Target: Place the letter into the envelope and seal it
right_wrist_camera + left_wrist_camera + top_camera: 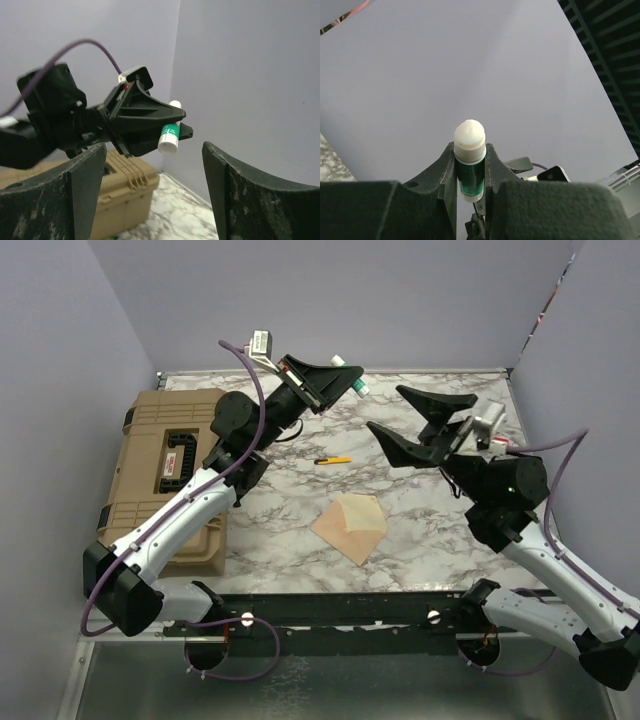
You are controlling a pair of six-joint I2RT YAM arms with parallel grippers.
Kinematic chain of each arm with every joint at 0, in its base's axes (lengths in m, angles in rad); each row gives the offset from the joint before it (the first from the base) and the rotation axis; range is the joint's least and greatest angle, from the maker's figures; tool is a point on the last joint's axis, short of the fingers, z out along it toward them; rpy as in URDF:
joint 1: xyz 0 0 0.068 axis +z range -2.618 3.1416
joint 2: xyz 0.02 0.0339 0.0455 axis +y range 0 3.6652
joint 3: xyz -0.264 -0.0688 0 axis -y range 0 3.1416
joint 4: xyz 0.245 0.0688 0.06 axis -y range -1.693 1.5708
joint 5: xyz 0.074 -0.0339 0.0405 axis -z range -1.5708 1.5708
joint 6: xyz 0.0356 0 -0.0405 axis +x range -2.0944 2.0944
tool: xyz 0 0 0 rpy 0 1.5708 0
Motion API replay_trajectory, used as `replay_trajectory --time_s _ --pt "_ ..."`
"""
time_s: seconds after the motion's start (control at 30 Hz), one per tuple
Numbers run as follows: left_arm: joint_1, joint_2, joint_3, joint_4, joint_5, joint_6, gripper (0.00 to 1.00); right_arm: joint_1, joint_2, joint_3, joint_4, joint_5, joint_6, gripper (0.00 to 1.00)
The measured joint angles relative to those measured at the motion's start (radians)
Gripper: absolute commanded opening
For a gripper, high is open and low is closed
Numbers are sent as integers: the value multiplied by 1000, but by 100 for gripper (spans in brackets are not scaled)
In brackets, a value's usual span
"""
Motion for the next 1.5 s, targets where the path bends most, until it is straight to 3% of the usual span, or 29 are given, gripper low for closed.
replay_trajectory --time_s 0.23,0.53,0.73,0.97,1.23,1.37,1.5 --pt "0 -1 0 -93 -5 -38 0 0 94 5 -12 -51 -286 68" --pt "0 -1 38 -177 -5 -38 0 0 141 60 -3 -63 -389 40" --pt "0 -3 52 -200 -5 -30 0 0 176 73 -10 -68 -400 45" --pt "0 -3 52 -207 -3 -29 0 0 179 73 -8 -67 -398 31" --pt "0 -3 52 -207 -3 -29 0 0 196 73 -9 -66 -388 36" --pt "0 -3 52 -206 -3 -29 0 0 204 73 -8 -62 -382 2" --pt "1 -3 52 -207 -3 -29 0 0 205 73 -8 -56 -359 0"
